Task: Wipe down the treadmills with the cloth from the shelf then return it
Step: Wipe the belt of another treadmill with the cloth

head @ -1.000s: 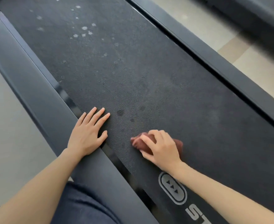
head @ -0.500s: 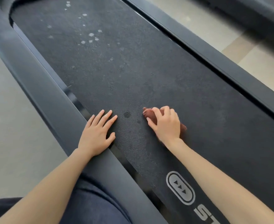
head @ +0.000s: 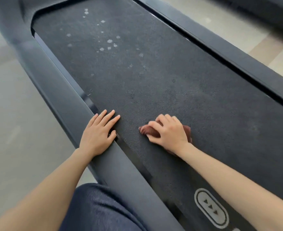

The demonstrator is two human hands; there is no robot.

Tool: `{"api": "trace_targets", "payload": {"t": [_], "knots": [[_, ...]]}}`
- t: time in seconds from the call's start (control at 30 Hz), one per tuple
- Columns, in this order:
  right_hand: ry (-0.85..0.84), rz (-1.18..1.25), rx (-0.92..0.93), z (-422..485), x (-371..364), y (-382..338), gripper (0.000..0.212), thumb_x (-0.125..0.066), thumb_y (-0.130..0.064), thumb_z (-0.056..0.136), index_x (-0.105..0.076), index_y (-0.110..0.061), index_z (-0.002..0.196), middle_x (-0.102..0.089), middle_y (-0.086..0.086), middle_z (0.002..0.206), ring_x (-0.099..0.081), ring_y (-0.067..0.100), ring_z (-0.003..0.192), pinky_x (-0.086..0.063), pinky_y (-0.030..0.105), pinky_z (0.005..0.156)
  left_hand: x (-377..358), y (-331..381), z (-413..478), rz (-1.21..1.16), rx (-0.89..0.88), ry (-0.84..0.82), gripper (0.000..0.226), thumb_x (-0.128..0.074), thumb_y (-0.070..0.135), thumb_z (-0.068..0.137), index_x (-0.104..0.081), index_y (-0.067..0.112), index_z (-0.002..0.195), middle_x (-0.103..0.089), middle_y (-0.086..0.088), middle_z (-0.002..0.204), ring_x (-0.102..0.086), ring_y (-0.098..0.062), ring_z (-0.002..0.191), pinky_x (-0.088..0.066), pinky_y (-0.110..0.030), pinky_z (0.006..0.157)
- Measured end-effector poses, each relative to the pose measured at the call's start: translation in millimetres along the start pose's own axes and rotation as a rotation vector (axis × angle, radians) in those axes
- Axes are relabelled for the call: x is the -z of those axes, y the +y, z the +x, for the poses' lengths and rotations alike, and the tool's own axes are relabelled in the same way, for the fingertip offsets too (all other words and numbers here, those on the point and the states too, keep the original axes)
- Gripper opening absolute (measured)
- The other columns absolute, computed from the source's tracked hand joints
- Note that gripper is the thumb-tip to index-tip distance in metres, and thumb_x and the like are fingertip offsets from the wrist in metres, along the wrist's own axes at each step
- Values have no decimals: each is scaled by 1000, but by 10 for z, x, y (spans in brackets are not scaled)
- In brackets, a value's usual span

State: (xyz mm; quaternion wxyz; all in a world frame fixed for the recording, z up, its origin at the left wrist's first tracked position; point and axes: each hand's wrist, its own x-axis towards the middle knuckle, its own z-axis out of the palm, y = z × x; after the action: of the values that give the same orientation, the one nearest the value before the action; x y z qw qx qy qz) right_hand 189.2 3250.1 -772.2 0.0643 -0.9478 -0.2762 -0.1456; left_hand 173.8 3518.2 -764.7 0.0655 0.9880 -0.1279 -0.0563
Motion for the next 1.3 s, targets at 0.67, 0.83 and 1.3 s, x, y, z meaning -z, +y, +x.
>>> {"api": "trace_targets", "payload": {"t": [0.67,0.83,1.3], "knots": [[-23,-79,-332,878,-231,-380,34,-58,-48,83,-66,-19,99,-59,8,90,-56,29,83,-41,37,70,-35,-75,39,-131,-27,87,51,-45,25,94,-35,25,145,-28,9,153,-17,-15,144,-3,-30,117],[-79,-65,-396,932,-185,-479,38,-54,-49,86,-63,-20,109,-57,8,97,-53,28,89,-39,37,75,89,-374,232,-136,-170,94,48,-48,22,94,-43,19,141,-37,4,149,-21,-16,143,-7,-33,117],[4,-142,-457,1664,-571,-658,35,-57,-50,84,-65,-20,99,-58,7,90,-55,27,83,-39,37,70,176,-1281,825,-46,-132,50,61,-24,47,88,-28,30,147,-19,11,156,-9,-11,145,1,-40,118]]}}
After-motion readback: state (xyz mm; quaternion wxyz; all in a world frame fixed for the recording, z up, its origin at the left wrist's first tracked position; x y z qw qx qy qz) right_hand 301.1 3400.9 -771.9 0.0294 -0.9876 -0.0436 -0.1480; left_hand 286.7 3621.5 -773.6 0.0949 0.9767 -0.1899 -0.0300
